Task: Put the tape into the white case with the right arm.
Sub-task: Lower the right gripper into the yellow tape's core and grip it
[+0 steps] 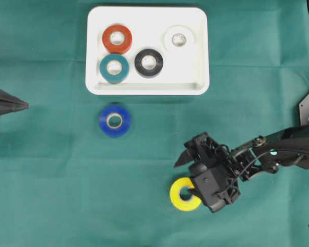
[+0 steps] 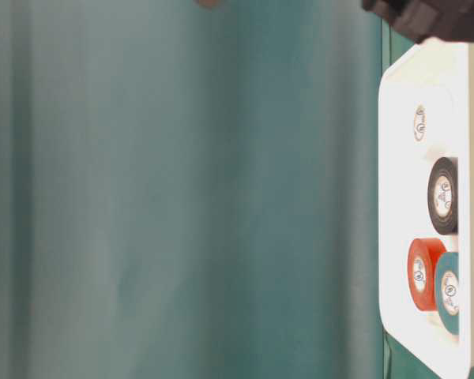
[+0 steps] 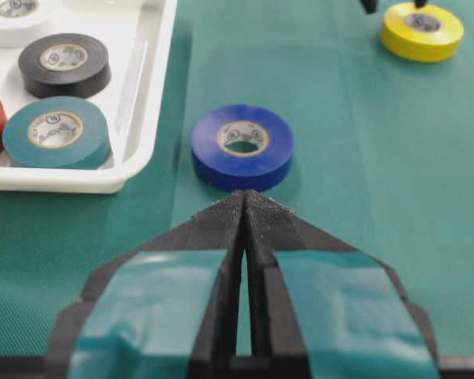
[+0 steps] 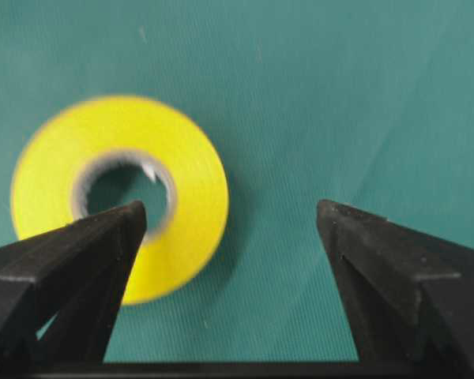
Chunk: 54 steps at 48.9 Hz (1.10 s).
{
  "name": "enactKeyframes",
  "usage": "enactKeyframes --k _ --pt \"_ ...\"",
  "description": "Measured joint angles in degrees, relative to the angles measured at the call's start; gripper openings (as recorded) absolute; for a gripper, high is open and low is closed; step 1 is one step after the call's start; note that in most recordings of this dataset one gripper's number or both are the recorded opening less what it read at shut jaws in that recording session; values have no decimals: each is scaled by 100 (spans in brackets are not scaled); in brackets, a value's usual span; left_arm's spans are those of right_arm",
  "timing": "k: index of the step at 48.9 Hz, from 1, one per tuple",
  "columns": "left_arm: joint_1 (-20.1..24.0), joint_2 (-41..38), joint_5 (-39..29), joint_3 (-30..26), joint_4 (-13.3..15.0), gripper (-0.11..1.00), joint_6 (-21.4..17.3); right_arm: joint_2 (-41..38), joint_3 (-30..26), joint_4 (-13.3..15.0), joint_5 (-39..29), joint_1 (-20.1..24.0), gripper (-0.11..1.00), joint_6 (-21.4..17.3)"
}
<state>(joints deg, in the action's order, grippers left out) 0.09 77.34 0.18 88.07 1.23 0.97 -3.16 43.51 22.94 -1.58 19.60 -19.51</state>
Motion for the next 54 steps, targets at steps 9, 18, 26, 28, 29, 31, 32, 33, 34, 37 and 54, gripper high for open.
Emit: enactKeyframes --k 9,18,26,28,29,31,32,33,34,37,54 --pt "0 0 0 0 0 0 0 -211 -325 9 -571 149 61 0" --pt "0 9 0 0 0 0 0 -369 -510 9 -756 185 61 0" --pt "0 0 0 0 0 0 0 -448 -554 9 -791 193 61 0" --pt "0 9 0 -9 0 0 0 -448 -562 9 -791 193 61 -9" --pt "0 0 0 0 0 0 0 -457 -562 9 -800 193 60 -9" --pt "0 0 0 0 0 0 0 -457 -571 9 -800 193 60 -9" --pt "0 0 0 0 0 0 0 -457 -571 9 -791 193 60 -9" --pt "0 9 0 0 0 0 0 -457 -580 9 -800 193 60 -9" --pt "0 9 0 0 0 0 0 -457 -580 9 -791 193 60 -9" --pt "0 9 0 0 0 0 0 -475 -580 9 -800 193 59 -9" --pt "0 0 0 9 0 0 0 -554 -598 9 -791 220 0 18"
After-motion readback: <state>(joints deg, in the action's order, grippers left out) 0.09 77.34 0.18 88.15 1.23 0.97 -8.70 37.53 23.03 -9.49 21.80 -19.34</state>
